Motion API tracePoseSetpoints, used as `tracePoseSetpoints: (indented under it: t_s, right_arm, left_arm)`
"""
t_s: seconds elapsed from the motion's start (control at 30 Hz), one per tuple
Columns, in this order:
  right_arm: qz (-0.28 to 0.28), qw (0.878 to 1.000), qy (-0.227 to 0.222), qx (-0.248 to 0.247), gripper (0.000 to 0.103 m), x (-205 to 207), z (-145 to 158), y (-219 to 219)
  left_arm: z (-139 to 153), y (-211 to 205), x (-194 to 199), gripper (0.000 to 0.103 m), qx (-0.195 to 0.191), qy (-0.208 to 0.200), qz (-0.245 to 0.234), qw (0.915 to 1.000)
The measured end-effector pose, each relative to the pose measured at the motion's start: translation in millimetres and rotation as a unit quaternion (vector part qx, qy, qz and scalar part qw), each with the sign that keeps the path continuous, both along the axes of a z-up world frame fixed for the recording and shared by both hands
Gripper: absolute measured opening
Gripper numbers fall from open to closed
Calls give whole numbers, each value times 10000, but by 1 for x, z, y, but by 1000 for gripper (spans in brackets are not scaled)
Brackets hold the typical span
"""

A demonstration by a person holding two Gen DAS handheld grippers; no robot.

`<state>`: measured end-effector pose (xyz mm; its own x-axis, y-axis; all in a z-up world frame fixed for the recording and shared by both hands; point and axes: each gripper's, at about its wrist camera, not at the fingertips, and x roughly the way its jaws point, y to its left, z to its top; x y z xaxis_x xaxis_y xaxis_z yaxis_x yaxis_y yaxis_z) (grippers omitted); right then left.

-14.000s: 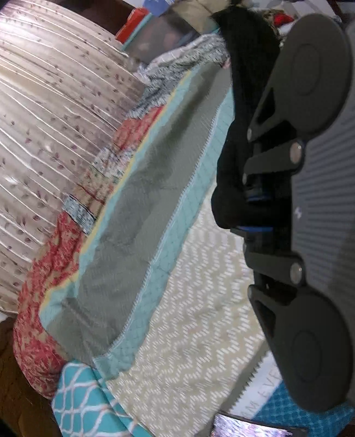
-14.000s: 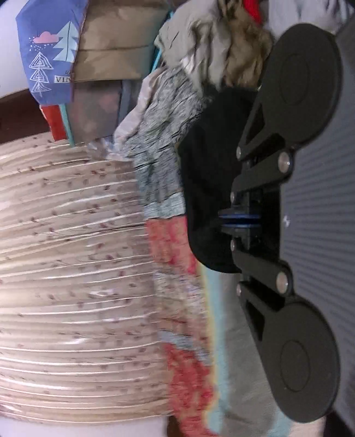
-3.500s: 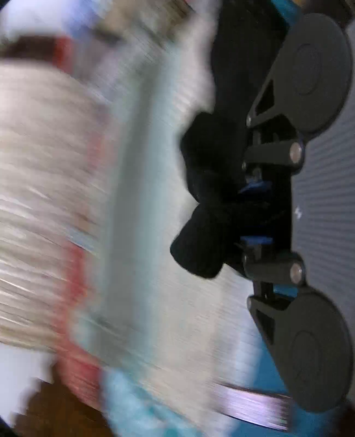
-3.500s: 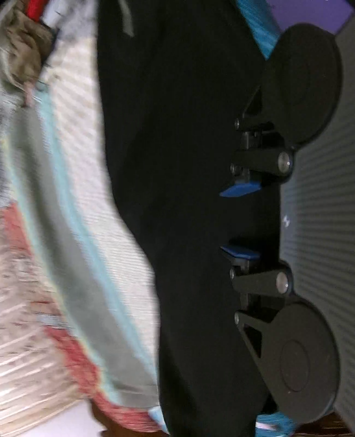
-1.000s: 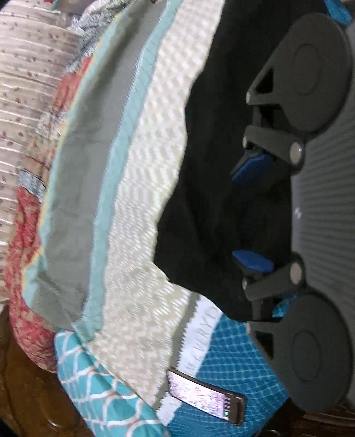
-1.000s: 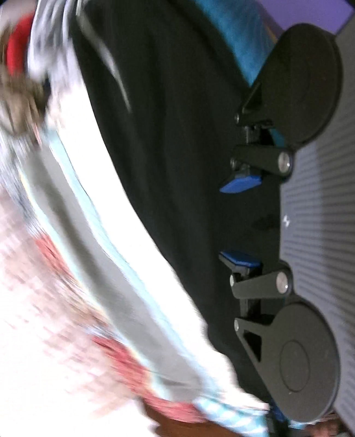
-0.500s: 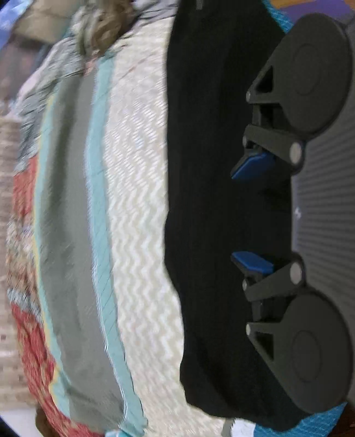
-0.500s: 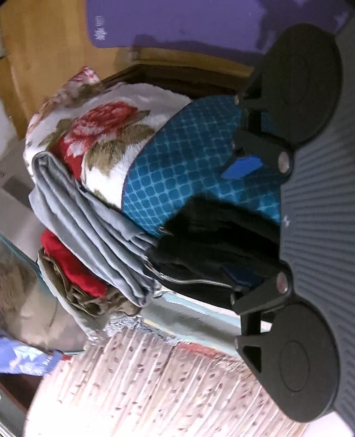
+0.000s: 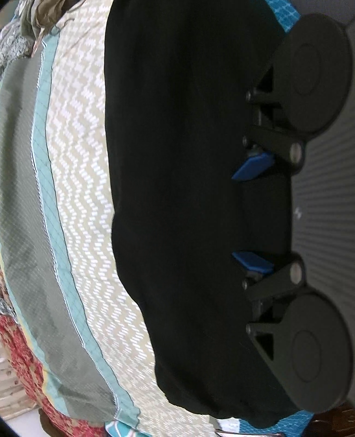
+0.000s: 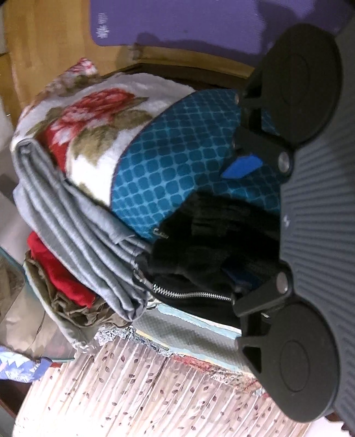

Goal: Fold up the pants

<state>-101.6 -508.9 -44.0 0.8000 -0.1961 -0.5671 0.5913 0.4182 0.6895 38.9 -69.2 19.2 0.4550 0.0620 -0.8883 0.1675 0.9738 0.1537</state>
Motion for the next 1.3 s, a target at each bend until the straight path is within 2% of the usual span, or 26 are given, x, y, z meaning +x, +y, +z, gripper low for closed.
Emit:
tracePoseSetpoints:
  t_s: [0.03,0.13,0.23,0.27,0.37,0.47,0.63,0.73,0.9,0.97,1.03,1.17,1.3]
  right_arm:
    - [65,9998,97,-150,46,2,4,3]
    - [269,9983,181,-484,28,4,13,9]
    - [278,9975,110,-645,28,3,22,13]
    - [264,9976,122,-636,32,3,22,13]
    - [158,9989,165,-407,40,6,15,8]
    - [122,9992,163,-333,42,7,15,6]
    - [184,9970,101,-750,42,10,28,17]
    - [249,9979,171,-576,54,16,21,13]
    - [271,9980,265,-511,51,20,14,9]
    - [324,9965,390,-671,33,21,18,11]
    - [382,9965,268,-698,23,18,21,14]
    - [391,9944,274,-943,22,22,27,23]
    - [251,9984,190,-460,29,20,15,12]
  left_arm:
    - [-1,1,1,62,14,3,18,10000]
    - [-2,4,1,63,44,-14,60,10000]
    - [-3,6,0,65,61,-36,72,9999]
    - [-4,6,0,65,66,-41,73,9999]
    - [-4,8,-1,67,89,-64,86,9999]
    - [-4,9,-2,67,133,-94,117,9998]
    - [-5,9,-5,68,217,-139,179,9995]
    - [-5,9,-5,68,252,-155,160,9994]
    - [-5,11,-5,70,284,-167,164,9993]
    - [-5,11,-5,71,306,-174,173,9992]
    - [-6,12,-4,71,306,-170,170,9992]
    - [-6,13,-5,71,312,-170,154,9993]
    - [-6,13,-5,72,315,-172,157,9992]
